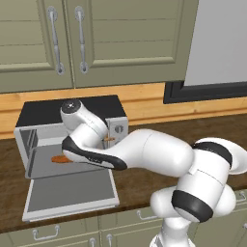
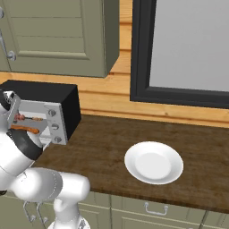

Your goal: Pick up the kebab skewer and baguette bread, and place them inside the toaster oven. Close the toaster oven door and start by setting the timer.

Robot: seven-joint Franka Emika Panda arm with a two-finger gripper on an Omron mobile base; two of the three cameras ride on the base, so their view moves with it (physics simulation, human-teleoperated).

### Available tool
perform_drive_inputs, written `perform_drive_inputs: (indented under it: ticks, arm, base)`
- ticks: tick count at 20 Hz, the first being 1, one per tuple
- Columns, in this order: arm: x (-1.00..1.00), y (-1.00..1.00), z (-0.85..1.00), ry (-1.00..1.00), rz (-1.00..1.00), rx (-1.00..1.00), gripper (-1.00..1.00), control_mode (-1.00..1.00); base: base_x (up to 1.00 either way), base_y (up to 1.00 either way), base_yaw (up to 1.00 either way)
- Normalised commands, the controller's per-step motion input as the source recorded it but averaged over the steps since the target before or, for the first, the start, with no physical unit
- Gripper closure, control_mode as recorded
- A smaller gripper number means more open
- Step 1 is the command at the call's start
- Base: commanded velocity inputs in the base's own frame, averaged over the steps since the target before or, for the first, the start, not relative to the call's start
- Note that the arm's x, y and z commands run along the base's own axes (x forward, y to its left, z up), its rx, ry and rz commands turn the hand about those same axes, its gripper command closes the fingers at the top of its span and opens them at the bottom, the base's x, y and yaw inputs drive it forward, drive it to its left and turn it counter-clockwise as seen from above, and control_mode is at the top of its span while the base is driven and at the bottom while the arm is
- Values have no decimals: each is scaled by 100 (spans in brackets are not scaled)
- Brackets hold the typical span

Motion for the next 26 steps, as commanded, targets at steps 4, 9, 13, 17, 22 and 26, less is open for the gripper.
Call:
perform_drive_inputs:
  ticks: [4, 9, 13, 17, 22, 26]
  arm:
    - [8, 0, -7, 5, 4, 0, 100, -100]
    - [4, 1, -17, 5, 3, 0, 100, -100]
    - [8, 1, -6, -4, 2, 0, 100, -100]
    - [12, 0, 0, -20, 0, 0, 100, -100]
    - [39, 0, 0, -9, 0, 0, 100, -100]
    - [47, 0, 0, 0, 0, 0, 100, -100]
  base:
    - [0, 0, 0]
    - [0, 0, 0]
    - [0, 0, 0]
    - [0, 0, 0]
    - [0, 0, 0]
    - [0, 0, 0]
